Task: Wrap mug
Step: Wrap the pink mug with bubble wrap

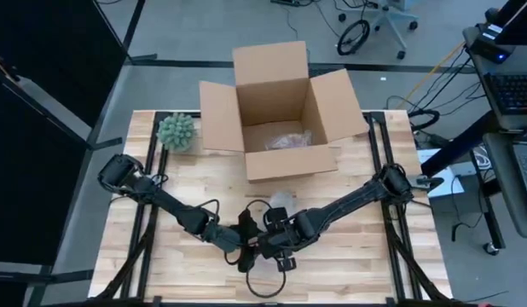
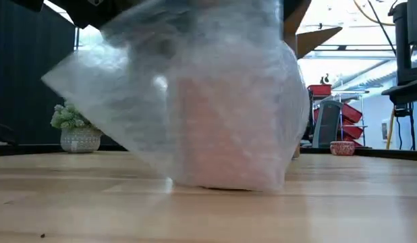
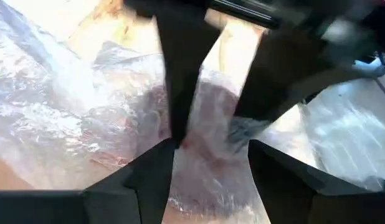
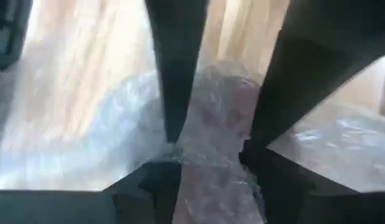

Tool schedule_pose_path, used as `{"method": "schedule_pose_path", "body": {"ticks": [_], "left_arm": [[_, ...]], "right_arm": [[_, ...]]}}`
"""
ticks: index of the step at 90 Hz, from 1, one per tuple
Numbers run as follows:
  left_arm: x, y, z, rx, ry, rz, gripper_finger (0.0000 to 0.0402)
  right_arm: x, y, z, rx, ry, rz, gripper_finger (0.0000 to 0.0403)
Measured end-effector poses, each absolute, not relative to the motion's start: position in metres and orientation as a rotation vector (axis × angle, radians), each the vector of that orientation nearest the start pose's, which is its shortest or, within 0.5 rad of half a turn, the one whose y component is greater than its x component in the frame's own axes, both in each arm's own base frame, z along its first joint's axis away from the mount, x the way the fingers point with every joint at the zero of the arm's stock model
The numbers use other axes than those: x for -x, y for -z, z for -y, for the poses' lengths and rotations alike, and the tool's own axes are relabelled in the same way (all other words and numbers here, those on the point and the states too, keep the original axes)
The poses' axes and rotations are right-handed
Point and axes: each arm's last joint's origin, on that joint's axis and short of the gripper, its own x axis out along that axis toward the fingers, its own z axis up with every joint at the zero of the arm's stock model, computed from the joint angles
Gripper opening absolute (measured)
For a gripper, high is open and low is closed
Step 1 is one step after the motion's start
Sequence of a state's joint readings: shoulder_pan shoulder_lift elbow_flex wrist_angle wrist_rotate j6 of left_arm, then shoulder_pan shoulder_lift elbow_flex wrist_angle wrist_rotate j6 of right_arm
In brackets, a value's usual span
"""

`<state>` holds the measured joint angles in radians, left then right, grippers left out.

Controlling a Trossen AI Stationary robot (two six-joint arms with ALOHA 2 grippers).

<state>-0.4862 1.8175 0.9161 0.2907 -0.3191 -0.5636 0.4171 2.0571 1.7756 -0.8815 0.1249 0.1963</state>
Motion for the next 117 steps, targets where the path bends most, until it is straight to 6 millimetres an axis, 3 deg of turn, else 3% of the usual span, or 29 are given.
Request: {"method": "schedule_pose_path", "body": {"ticks": [43, 58, 75, 88, 98, 117], "left_arm": [[-0.324, -0.150, 0.161, 0.308, 0.000, -0.587, 0.0199], [-0.324, -0.150, 0.161, 0.309, 0.000, -0.587, 0.0199], [-0.324, -0.150, 0.161, 0.309, 0.006, -0.589, 0.0199], [-0.324, -0.150, 0.161, 0.311, 0.007, -0.586, 0.0199], [-0.324, -0.151, 0.162, 0.314, 0.010, -0.581, 0.0199], [-0.325, -0.151, 0.162, 0.320, 0.018, -0.576, 0.0199]], "right_arm": [[-0.385, -0.285, -0.164, 0.157, -0.042, -1.233, 0.0157], [-0.380, -0.289, -0.182, 0.113, -0.094, -1.214, 0.0157], [-0.370, -0.277, -0.213, 0.150, -0.183, -1.187, 0.0157], [-0.365, -0.260, -0.225, 0.241, -0.151, -1.145, 0.0157], [-0.365, -0.238, -0.224, 0.306, -0.169, -1.143, 0.0157], [-0.375, -0.191, -0.203, 0.275, -0.197, -1.109, 0.0149]]}}
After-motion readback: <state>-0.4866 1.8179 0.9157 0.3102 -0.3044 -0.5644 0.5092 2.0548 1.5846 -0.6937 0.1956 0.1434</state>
